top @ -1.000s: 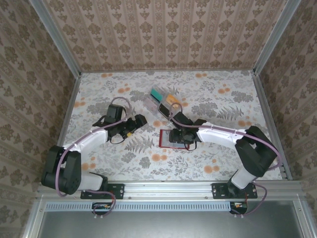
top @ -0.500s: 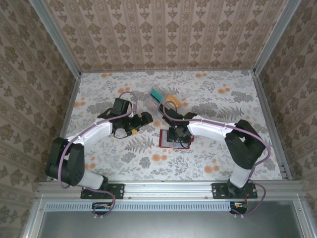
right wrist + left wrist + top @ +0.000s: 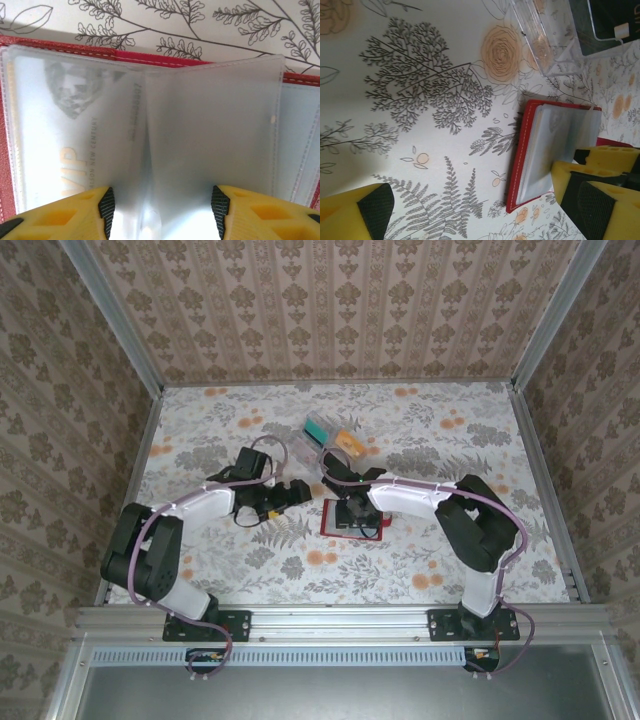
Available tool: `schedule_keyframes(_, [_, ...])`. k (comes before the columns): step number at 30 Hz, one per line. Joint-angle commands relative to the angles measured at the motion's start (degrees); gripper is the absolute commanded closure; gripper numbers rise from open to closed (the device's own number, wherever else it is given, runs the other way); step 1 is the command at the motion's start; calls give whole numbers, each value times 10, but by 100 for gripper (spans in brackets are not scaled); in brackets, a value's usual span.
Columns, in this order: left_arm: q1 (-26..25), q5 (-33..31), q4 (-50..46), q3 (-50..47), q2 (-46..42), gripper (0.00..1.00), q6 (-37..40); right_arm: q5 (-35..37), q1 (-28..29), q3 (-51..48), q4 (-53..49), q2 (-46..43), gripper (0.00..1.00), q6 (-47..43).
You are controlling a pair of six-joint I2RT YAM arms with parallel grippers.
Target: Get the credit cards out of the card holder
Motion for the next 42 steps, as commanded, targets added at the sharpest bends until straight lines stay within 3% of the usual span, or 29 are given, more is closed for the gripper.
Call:
schedule_keyframes(1, [-21, 17, 10, 1, 2, 6, 9, 17, -1, -22, 3, 23, 48, 8])
schedule_keyframes(5, [-39, 30, 13, 10, 12, 21, -7, 14, -2, -48, 24, 9, 52, 7])
schedule_keyframes(9, [-66, 51, 43, 16, 19, 51, -49, -3, -2, -49, 30, 11, 58, 1])
schedule_keyframes(16, [-108, 36, 97, 6, 44, 64, -84, -7, 0, -74, 79, 5, 63, 4])
schedule_keyframes(34, [-143, -49, 56, 77, 109, 72, -90, -14, 0, -115, 105, -15, 73, -3])
schedule_keyframes(42, [-143, -34, 55, 91, 142, 71, -85, -23, 1, -117, 111, -15, 73, 0])
